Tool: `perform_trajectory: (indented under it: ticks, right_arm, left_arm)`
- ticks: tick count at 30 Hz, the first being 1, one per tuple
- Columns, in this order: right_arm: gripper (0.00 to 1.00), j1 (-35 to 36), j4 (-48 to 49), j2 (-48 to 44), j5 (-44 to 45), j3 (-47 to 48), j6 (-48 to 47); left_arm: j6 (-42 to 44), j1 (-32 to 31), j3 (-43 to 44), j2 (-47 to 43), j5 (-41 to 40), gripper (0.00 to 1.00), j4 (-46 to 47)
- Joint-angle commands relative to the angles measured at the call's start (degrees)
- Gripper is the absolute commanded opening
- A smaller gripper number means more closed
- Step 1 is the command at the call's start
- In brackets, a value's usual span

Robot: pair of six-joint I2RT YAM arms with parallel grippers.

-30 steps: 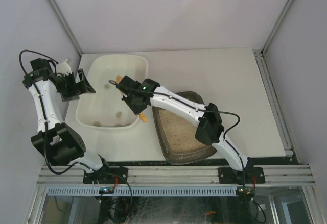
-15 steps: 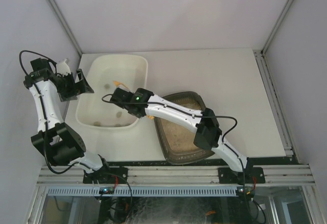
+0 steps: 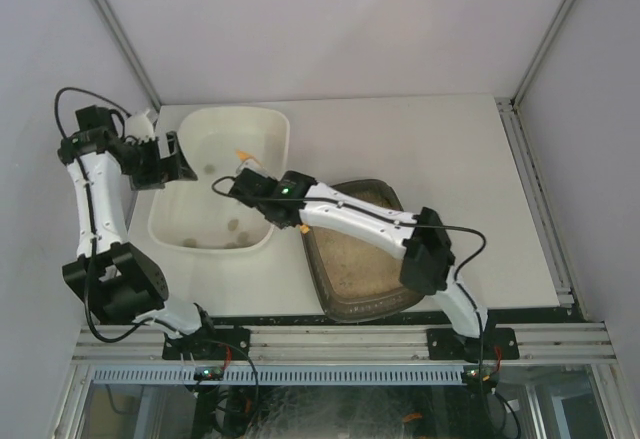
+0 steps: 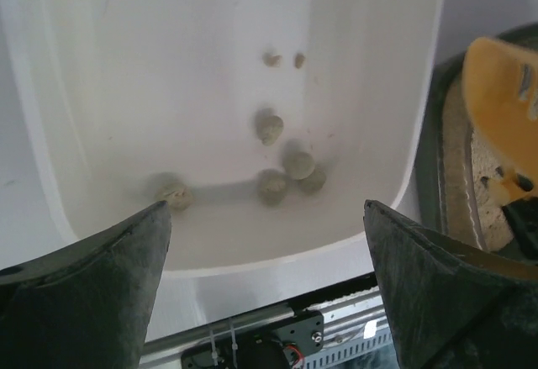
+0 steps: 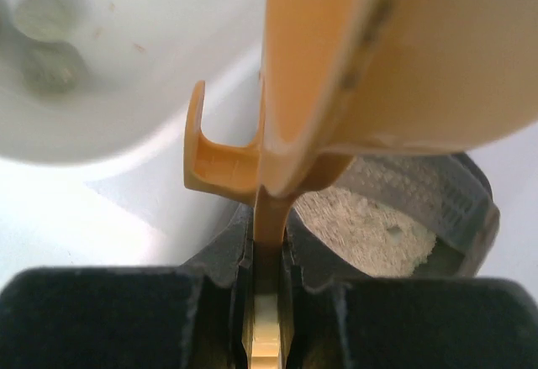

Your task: Clean the litter box

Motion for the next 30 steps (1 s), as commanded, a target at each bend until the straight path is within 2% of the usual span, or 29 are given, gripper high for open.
perform_trajectory:
  ticks: [1, 5, 8, 11, 15, 19, 24, 30]
  right_arm:
    - [0.0, -4.0, 7.8, -20.6, -2.1, -13.1, 8.4]
    - [0.0, -11.7, 16.9, -39.9, -17.2, -31.8, 14.9]
    - [0.0, -17.6, 20.1, -49.1, -27.3, -42.7, 19.4]
    - [0.0, -20.9, 20.9, -55.8, -31.8, -51.3, 22.2]
    - [0.0, -22.8, 19.2, -62.6, -34.4, -59.0, 24.8]
    - [0.0, -23.4, 17.9, -69.3, -35.9, -65.0, 27.4]
    - [0.0, -23.6, 17.0, -77.5, -37.9, -72.5, 31.7]
    - [0.0, -23.5, 15.0, -88.9, -37.3, -80.6, 38.1]
  left_arm:
    - [7.2, -7.6, 8.2, -1.1, 0.2, 1.0, -1.2]
    - [9.1, -12.4, 15.7, 2.9, -1.0, 1.0, -1.1]
    - [9.1, -16.4, 22.3, 7.2, -2.3, 1.0, -2.1]
    - [9.5, -19.9, 26.0, 10.3, -1.5, 1.0, -2.6]
    - [13.9, -27.4, 26.1, 13.0, -0.8, 1.0, -2.9]
    - [21.2, -39.2, 25.0, 16.9, -5.0, 1.0, -4.0]
    - [24.1, -50.4, 18.2, 20.0, -12.7, 1.0, 6.1]
    - [24.7, -59.0, 21.5, 29.2, -17.9, 1.0, 10.1]
